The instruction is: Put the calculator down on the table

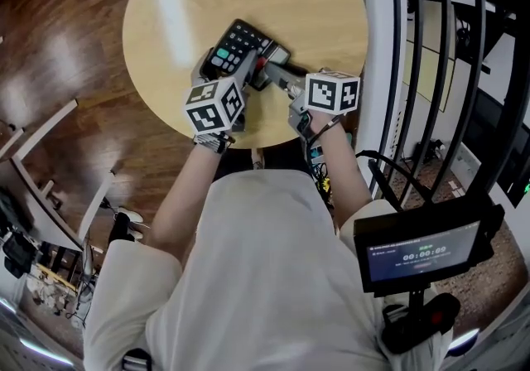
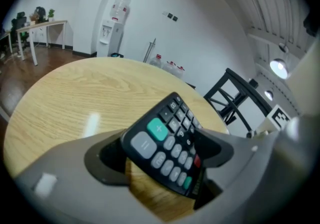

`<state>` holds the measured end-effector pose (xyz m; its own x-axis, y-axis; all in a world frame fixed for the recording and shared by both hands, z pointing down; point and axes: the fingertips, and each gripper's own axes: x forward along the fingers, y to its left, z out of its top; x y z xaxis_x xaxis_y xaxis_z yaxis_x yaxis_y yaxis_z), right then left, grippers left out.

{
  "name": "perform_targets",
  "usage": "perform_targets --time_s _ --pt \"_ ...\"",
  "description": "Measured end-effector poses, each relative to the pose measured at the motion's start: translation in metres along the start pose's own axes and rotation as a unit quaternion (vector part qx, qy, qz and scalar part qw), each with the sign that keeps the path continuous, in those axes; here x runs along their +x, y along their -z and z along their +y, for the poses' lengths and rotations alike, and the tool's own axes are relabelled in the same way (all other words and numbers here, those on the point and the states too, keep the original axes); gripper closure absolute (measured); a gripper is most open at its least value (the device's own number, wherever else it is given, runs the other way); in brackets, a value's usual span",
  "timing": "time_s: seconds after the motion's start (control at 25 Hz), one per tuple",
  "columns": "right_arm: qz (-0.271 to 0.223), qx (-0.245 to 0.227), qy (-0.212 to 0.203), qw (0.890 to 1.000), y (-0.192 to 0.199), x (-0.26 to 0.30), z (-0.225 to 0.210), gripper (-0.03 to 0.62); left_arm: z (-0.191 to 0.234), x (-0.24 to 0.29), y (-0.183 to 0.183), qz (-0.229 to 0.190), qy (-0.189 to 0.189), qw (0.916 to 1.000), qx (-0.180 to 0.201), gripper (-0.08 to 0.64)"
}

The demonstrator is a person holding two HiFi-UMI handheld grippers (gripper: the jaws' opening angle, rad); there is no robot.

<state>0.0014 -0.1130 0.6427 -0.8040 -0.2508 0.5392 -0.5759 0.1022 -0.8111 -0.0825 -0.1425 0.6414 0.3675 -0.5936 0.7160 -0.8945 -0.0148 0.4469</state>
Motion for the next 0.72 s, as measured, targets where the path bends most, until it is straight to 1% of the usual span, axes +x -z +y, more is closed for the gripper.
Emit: perform_targets --time_s 0.12,0.36,0.52,0.72 --pt "0.003 0.024 -0.005 1.000 -0.002 0.000 -0.001 0.494 -0.001 0.005 0.001 0.010 -0.008 0.9998 0.013 0.138" --pt "0.012 0.048 0.008 0.999 -0.003 0.002 -0.007 0.493 -0.001 0.013 0.001 0.029 -0.017 0.9993 0.018 0.132" --pt "0.013 0.026 0.006 1.000 -0.009 0.001 -0.004 0.494 0.005 0.014 -0.006 0.027 -0.037 0.9981 0.042 0.107" --pt "0.014 0.001 0.003 1.000 -0.017 0.002 0.001 0.492 0.012 0.019 -0.009 0.029 -0.042 0.9975 0.048 0.106"
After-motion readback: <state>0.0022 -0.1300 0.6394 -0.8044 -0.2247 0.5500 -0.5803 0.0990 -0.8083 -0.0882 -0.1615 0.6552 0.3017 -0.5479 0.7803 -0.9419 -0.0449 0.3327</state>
